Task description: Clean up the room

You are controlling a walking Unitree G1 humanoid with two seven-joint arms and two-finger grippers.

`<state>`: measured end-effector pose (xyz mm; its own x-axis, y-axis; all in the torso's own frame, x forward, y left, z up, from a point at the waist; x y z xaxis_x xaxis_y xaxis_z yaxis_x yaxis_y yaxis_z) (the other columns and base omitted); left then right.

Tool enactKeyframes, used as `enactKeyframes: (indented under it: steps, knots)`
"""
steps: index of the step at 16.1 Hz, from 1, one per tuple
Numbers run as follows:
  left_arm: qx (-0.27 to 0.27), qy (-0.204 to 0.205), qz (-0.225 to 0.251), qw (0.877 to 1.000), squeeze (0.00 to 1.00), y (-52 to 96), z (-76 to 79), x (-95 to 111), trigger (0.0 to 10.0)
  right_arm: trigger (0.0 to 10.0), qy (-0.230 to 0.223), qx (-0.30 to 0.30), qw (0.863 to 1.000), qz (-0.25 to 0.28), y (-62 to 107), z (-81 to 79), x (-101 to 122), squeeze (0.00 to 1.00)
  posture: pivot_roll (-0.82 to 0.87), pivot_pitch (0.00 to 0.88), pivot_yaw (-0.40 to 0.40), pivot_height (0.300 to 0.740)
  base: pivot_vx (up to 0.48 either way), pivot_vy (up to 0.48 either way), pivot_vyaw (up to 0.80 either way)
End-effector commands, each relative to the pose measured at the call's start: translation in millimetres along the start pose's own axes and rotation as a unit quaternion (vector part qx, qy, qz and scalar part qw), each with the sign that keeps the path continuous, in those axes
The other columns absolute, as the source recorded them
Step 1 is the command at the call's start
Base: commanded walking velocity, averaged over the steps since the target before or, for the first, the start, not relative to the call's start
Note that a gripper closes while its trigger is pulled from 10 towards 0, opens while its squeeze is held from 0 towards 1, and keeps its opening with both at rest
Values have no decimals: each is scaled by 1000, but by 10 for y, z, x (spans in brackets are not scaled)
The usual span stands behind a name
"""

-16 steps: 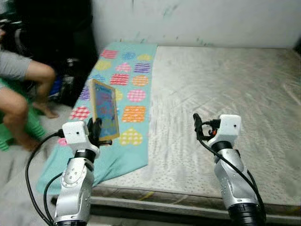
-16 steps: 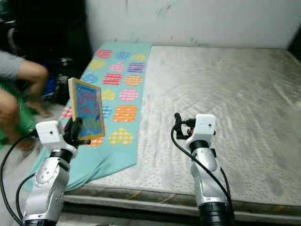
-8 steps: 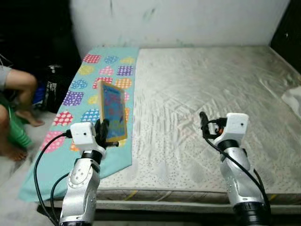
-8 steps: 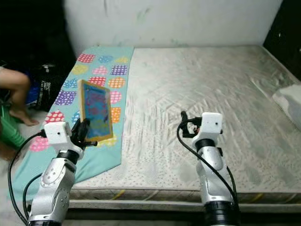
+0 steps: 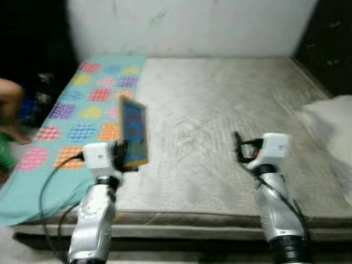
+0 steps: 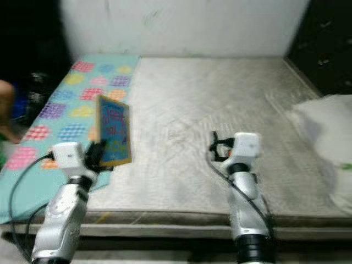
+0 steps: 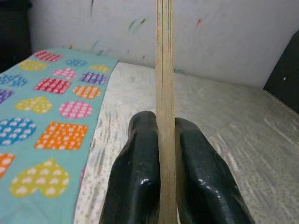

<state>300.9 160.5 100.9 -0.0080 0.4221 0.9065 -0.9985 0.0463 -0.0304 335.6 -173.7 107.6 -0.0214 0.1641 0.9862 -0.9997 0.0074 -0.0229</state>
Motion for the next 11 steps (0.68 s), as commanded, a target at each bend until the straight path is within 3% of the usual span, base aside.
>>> enactKeyframes:
  steps: [1,11]
  knots:
    - [-7,-3,23,1000,0,-34,40,108,10000,10000,2,0,1000,4,-17,-3,26,0,56,10,55,740,0,-330,-400]
    - [-50,19,28,998,0,-16,126,123,10000,10000,4,-2,1000,3,-6,-1,6,0,49,12,60,740,0,-33,-46]
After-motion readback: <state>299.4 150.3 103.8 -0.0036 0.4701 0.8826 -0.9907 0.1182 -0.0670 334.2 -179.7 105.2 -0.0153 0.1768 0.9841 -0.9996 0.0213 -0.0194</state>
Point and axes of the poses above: a point about 5 cm out from each wrist's last joint towards the gripper, its own y axis pointing back from the gripper into the wrist, its own x axis along the axis of the wrist's last joint, z = x × y, the point moved 2 cm from there along -y, pointing out of the wrist towards the gripper, and after that the axes turned 13 degrees about y, right-handed, at the moved point
